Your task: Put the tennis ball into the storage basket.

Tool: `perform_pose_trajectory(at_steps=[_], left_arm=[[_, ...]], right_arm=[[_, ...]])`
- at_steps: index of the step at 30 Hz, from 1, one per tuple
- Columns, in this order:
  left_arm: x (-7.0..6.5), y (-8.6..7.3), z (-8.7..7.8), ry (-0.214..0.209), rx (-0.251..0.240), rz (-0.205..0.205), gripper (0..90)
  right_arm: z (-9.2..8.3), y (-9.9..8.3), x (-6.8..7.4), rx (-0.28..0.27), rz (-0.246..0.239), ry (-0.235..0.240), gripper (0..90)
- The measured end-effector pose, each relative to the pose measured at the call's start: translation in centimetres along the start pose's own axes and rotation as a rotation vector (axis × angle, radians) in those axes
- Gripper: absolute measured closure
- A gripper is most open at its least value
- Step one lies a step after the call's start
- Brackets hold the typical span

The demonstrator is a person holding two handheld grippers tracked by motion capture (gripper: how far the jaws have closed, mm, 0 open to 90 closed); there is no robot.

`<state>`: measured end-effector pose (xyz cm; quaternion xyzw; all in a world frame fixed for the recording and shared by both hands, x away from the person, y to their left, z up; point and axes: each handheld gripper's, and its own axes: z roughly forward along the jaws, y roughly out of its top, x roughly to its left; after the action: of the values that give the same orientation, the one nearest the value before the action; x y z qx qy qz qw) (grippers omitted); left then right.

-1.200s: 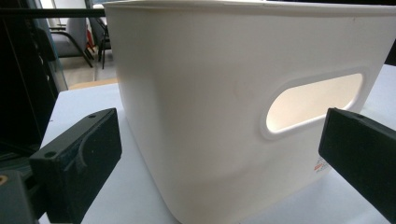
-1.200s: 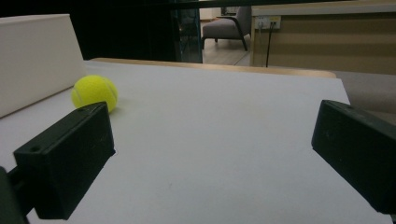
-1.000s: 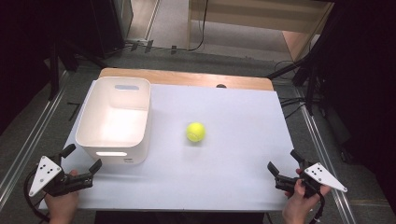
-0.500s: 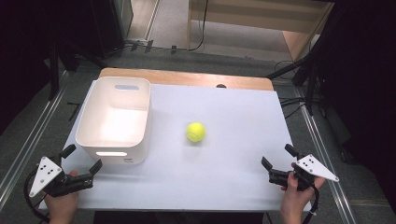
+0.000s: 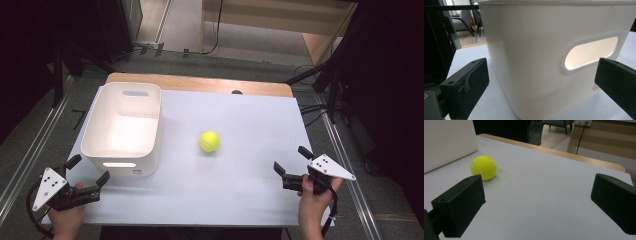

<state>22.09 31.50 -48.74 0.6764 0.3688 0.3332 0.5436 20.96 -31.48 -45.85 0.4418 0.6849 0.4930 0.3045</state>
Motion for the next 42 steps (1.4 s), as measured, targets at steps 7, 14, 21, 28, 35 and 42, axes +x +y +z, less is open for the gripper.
perform_pose_trajectory(at_steps=[7, 14, 21, 28, 35, 42], left_arm=[[0.0, 0.0, 0.0, 0.0, 0.001, -0.002, 0.0], [0.0, 0.0, 0.0, 0.0, -0.001, -0.005, 0.0], [0.0, 0.0, 0.0, 0.001, 0.0, -0.004, 0.0], [0.0, 0.0, 0.0, 0.0, -0.002, -0.006, 0.0], [0.0, 0.0, 0.0, -0.002, -0.004, -0.008, 0.0], [0.1, 0.0, -0.1, -0.005, -0.009, -0.012, 0.0]], right_arm=[[0.8, 1.4, 0.2, -0.006, 0.001, 0.044, 0.0], [1.6, 2.6, 0.5, 0.004, -0.024, 0.05, 0.0], [2.7, 3.5, 0.9, 0.027, -0.035, 0.057, 0.0], [3.9, 4.2, 1.1, 0.06, -0.041, 0.074, 0.0], [4.9, 4.7, 1.3, 0.097, -0.05, 0.1, 0.0], [6.8, 5.8, 1.5, 0.143, -0.05, 0.134, 0.0]])
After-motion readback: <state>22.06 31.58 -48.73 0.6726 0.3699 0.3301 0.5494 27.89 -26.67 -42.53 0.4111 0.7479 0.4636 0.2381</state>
